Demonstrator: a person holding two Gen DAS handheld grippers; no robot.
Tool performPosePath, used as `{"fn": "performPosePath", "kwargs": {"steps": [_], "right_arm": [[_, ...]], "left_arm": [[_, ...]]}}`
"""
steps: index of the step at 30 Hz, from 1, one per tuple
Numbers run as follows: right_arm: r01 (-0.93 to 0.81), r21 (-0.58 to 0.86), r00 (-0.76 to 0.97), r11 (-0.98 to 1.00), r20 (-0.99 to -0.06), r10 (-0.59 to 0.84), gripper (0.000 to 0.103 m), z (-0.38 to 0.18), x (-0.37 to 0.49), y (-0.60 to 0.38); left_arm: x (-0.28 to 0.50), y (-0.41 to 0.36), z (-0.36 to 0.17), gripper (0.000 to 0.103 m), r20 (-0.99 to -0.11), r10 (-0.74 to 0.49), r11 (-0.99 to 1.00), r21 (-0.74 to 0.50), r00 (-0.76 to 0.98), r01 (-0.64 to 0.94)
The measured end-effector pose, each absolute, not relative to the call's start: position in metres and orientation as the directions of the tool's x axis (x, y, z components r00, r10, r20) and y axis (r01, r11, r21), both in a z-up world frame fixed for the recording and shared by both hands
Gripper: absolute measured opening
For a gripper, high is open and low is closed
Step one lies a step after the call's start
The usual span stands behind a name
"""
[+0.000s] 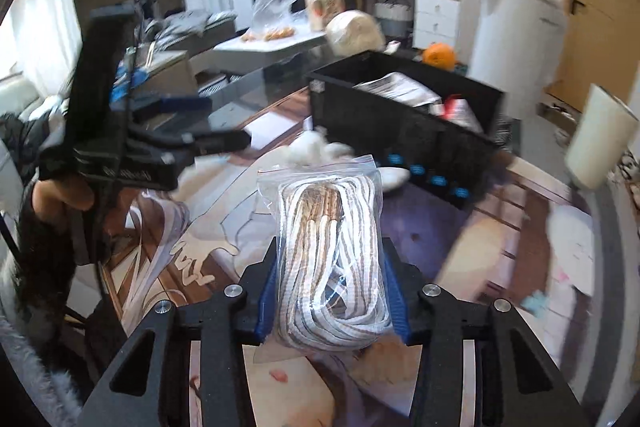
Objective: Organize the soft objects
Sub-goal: 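Lift the rope bag with the right gripper while the left grasps the white plush toy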
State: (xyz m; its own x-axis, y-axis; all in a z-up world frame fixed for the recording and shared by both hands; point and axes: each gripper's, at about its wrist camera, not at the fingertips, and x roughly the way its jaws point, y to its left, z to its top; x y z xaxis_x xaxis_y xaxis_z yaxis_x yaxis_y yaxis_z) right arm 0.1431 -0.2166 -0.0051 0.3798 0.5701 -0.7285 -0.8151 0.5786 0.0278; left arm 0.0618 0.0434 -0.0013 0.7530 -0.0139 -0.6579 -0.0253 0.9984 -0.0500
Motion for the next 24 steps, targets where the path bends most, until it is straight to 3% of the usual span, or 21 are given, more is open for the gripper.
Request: {"fn": "performPosePath", "kwargs": {"steps": [7,16,24], "right_arm": [[-0.751,0.032,0.464,0.66,-0.685,0.562,0.046,0.006,0.156,-0.251],[-0.689,0.043,0.545,0.723,-0.626,0.557,0.046,0.023,0.17,-0.283],[-0.658,0.061,0.558,0.75,-0.629,0.541,0.046,0.02,0.179,-0.296]], "left_arm": [[0.083,0.021,-0.002,0.103,-0.688,-0.044,0.999,-0.028,0.725,0.034],[0.122,0.007,-0.015,0.103,-0.742,-0.082,0.996,-0.082,0.665,0.031],[0.139,-0.001,-0.028,0.103,-0.773,-0.118,0.99,-0.138,0.624,0.017]]}}
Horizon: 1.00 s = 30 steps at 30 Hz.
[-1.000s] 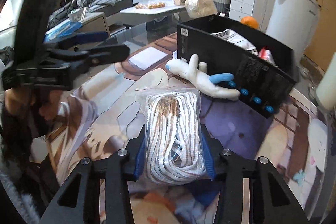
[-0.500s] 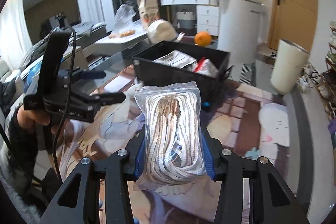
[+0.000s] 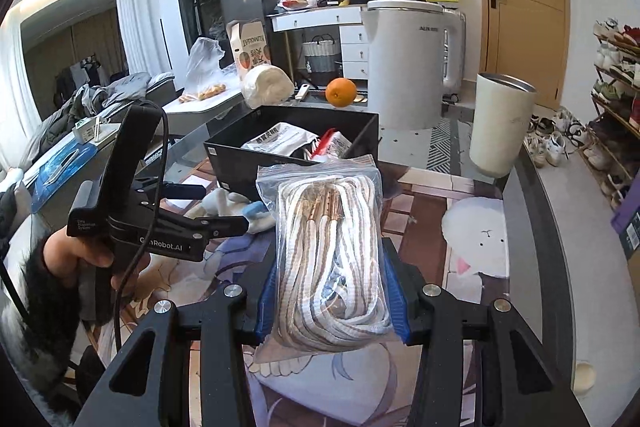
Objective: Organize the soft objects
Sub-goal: 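Lift the rope bag with the right gripper while the left grasps the white plush toy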
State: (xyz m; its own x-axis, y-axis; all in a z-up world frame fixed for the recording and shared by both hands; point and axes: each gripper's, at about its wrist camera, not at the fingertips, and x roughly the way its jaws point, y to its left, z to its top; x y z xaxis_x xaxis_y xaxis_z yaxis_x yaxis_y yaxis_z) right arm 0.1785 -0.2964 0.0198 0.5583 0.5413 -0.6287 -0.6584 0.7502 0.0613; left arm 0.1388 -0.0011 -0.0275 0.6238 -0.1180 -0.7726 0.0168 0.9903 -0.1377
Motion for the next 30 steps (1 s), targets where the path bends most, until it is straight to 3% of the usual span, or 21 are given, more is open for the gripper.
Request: {"fn": "performPosePath", "kwargs": {"steps": [11,16,19,30], "right_arm": [[-0.657,0.075,0.547,0.75,-0.637,0.543,0.046,0.016,0.177,-0.296],[-0.659,0.076,0.543,0.748,-0.639,0.544,0.046,0.015,0.177,-0.295],[-0.659,0.076,0.543,0.748,-0.641,0.543,0.046,0.015,0.178,-0.293],[-0.661,0.058,0.553,0.748,-0.636,0.538,0.046,0.018,0.177,-0.289]], "left_arm": [[0.149,0.001,-0.029,0.1,-0.768,-0.142,0.983,-0.186,0.624,-0.005],[0.145,0.0,-0.029,0.083,-0.768,-0.113,0.989,-0.147,0.63,-0.002],[0.143,0.003,-0.028,0.08,-0.761,-0.126,0.987,-0.16,0.636,0.004],[0.128,0.006,-0.017,0.078,-0.727,-0.129,0.989,-0.148,0.675,0.03]]}}
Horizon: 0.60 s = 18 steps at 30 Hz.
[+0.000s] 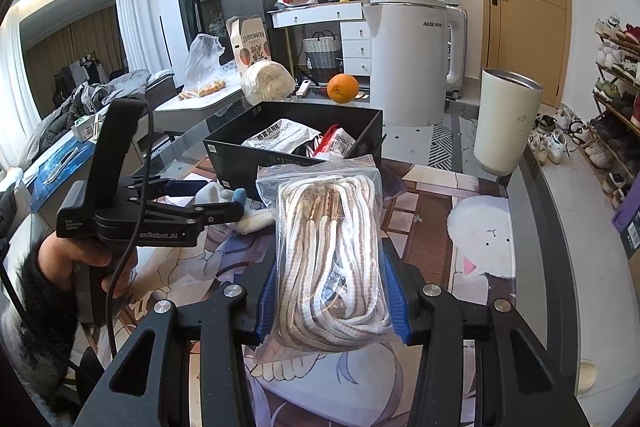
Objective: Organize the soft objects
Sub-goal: 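Lift the rope bag with the right gripper while the left grasps the white plush toy, then carry the plush toy and rope bag over the black box with both grippers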
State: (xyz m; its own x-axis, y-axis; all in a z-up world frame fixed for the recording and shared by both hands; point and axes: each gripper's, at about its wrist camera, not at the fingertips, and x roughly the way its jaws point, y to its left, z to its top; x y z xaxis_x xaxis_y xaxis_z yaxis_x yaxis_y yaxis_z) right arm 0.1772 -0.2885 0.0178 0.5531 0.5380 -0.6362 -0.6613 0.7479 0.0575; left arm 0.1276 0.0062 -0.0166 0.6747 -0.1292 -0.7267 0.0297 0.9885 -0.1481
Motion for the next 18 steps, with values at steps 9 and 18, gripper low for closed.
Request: {"fn": "performPosePath", "kwargs": {"steps": [9,18], "right_arm": [[-0.675,0.034,0.564,0.737,-0.622,0.544,0.046,0.025,0.175,-0.278],[-0.675,0.021,0.588,0.737,-0.587,0.556,0.046,0.037,0.182,-0.264]], "left_arm": [[0.095,0.016,0.01,0.078,-0.662,-0.125,0.988,-0.151,0.739,0.032],[0.079,0.025,0.044,0.078,-0.579,-0.106,0.99,-0.133,0.808,0.035]]}}
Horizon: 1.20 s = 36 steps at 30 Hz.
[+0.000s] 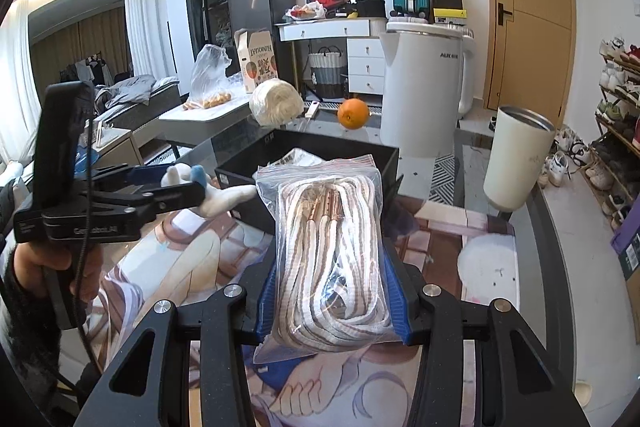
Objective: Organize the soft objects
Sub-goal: 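Carry the plush toy and rope bag over the black box with both grippers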
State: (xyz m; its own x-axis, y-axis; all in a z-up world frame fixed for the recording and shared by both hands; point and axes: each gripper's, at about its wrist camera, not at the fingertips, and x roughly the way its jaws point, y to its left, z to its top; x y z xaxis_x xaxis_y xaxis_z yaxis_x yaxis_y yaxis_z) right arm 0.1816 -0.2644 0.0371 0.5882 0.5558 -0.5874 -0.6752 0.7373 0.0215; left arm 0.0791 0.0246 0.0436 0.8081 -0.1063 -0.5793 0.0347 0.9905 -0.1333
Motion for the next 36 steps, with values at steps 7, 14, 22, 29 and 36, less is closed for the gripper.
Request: {"fn": "performPosePath", "kwargs": {"steps": [7,14,22,29,36], "right_arm": [[-0.663,0.009,0.611,0.749,-0.571,0.548,0.046,0.044,0.2,-0.25],[-0.651,0.012,0.616,0.759,-0.576,0.538,0.046,0.045,0.226,-0.233],[-0.661,-0.005,0.602,0.75,-0.601,0.526,0.046,0.038,0.252,-0.213],[-0.684,-0.034,0.577,0.729,-0.636,0.512,0.046,0.03,0.271,-0.193],[-0.714,-0.082,0.567,0.696,-0.652,0.504,0.046,0.03,0.285,-0.174]], "left_arm": [[0.087,0.029,0.063,0.079,-0.535,-0.093,0.993,-0.114,0.84,0.037],[0.106,0.034,0.069,0.079,-0.509,-0.09,0.994,-0.102,0.856,0.044],[0.124,0.039,0.064,0.079,-0.505,-0.088,0.994,-0.106,0.859,0.039],[0.131,0.046,0.061,0.079,-0.504,-0.073,0.994,-0.107,0.861,0.022],[0.134,0.056,0.059,0.079,-0.504,-0.065,0.993,-0.116,0.861,0.007]]}}
